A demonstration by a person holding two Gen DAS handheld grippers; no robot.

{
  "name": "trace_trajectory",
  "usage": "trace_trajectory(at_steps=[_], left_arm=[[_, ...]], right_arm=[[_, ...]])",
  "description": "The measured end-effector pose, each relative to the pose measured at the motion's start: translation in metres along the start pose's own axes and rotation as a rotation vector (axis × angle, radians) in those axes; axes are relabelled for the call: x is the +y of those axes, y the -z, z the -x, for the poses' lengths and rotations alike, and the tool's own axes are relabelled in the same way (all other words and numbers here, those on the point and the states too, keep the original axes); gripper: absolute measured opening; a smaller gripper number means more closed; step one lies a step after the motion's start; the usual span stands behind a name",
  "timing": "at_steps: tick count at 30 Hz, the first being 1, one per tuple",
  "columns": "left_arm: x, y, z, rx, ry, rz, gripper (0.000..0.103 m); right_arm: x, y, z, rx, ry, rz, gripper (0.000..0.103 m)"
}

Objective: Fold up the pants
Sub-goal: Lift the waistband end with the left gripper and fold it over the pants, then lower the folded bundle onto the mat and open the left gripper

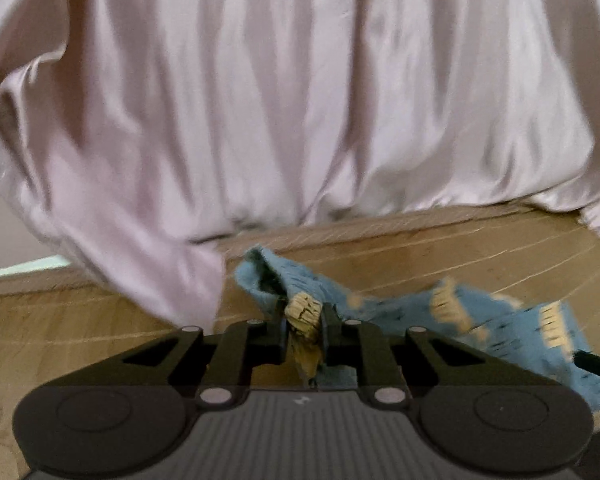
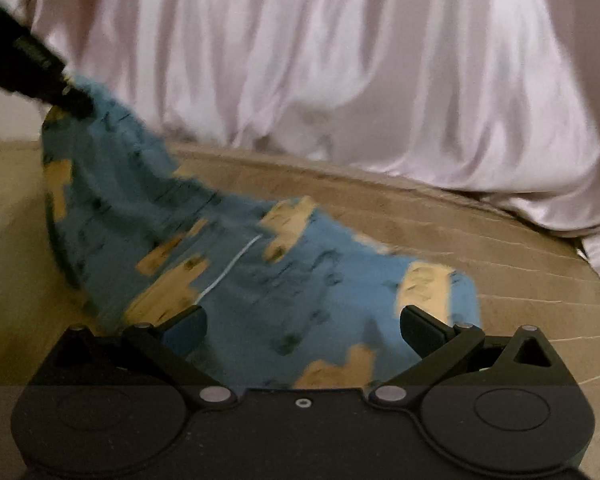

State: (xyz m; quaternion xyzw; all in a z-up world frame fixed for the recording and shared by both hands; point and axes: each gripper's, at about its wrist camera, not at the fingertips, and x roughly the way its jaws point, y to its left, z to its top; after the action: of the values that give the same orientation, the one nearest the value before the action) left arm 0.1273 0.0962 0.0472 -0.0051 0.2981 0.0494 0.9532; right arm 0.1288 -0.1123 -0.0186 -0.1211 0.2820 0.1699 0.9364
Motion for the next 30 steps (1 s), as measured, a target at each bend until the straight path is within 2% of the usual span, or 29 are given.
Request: trace_trajectory(at_steps=[5, 10, 17, 21, 25, 30], left_arm=[[-0.035, -0.021, 0.018, -0.029, 0.102, -0.049, 0.017], [-0.076, -0.032, 0.027, -0.033, 0.190, -0.117, 0.017], [-0.146, -0.038, 0.029, -0.001, 0.259, -0.264, 0.017], [-0.185, -0.035, 0.027, 0.032, 0.299, -0.339, 0.017], [-0.223, -0.023, 0.017, 0.072, 0.342, -0.406, 0.017], [-0.265, 0.000, -0.014, 0.144, 0.401, -0.442, 0.017]], right_arm=[[-0.046, -0.017, 0.036, -0.033, 0.010, -0.064, 0.102], [-0.084, -0.015, 0.080, -0.036, 0.011, -0.088, 0.102], [-0.121, -0.014, 0.088, -0.041, 0.097, -0.057, 0.102], [-0.167, -0.001, 0.086, -0.010, 0.134, -0.206, 0.102], [-0.213, 0.022, 0.079, 0.046, 0.102, -0.429, 0.102], [-0.235, 0.040, 0.073, 0.084, 0.091, -0.571, 0.102]])
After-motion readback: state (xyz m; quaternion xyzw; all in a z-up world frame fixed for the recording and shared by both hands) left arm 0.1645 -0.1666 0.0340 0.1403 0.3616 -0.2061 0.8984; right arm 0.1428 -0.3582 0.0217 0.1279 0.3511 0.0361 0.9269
